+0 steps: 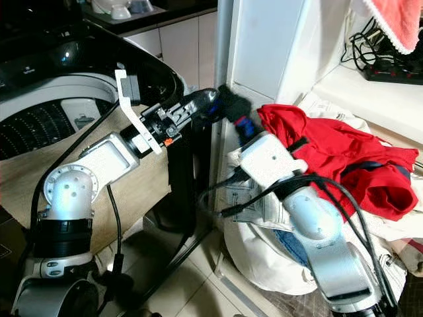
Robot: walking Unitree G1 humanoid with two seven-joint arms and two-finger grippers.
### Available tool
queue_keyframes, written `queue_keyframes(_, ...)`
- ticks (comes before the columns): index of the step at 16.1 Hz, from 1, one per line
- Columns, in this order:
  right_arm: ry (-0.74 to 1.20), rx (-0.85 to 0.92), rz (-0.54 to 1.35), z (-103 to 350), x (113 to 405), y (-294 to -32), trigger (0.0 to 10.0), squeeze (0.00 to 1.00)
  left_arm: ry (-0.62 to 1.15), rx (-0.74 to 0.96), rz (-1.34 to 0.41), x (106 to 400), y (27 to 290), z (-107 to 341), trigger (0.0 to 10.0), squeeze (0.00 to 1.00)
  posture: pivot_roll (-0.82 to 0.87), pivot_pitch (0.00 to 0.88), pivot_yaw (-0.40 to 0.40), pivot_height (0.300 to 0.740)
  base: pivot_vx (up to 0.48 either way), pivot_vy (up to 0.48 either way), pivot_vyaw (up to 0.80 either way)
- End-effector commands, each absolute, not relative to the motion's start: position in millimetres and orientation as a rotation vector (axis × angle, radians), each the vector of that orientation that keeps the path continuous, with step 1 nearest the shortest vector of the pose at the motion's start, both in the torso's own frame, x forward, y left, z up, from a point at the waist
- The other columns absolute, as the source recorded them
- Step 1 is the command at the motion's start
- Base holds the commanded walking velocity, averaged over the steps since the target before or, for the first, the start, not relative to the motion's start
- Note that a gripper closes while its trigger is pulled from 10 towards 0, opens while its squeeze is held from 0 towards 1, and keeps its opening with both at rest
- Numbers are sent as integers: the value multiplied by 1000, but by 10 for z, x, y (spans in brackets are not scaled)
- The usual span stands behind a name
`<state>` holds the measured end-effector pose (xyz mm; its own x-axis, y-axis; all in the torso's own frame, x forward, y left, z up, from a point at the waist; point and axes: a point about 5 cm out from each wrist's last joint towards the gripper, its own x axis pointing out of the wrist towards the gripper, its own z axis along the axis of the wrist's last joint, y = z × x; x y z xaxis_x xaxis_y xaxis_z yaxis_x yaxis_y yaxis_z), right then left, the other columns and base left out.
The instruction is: Clothes washing
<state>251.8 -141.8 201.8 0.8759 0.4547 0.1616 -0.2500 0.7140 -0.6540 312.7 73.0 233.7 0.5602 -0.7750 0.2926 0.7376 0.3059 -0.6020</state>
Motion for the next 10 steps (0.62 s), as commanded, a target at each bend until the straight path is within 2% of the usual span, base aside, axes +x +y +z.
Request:
queue_keyframes(1, -347, -701, 415, 2047, 2535, -1398, 0, 0, 62, -772, -1021, 3116, 695, 2400, 10000, 1000, -109, 0, 12, 740, 0, 0, 0)
queue_keyframes(3, -357, -723, 423, 2044, 2533, -1384, 0, 0, 99, -730, -1003, 3113, 659, 2345, 10000, 1000, -107, 0, 18, 740, 0, 0, 0)
queue_keyframes(4, -361, -749, 433, 2032, 2534, -1374, 0, 0, 106, -733, -997, 3118, 647, 2339, 10000, 710, -108, 0, 21, 740, 0, 0, 0)
queue_keyframes(5, -366, -776, 440, 2016, 2537, -1366, 0, 0, 136, -716, -995, 3122, 615, 2323, 10000, 0, -108, 0, 21, 740, 0, 0, 0)
queue_keyframes(10, -362, -838, 472, 1937, 2530, -1314, 0, 0, 140, -644, -1004, 3110, 565, 2302, 10000, 0, -103, 0, 24, 740, 0, 0, 0)
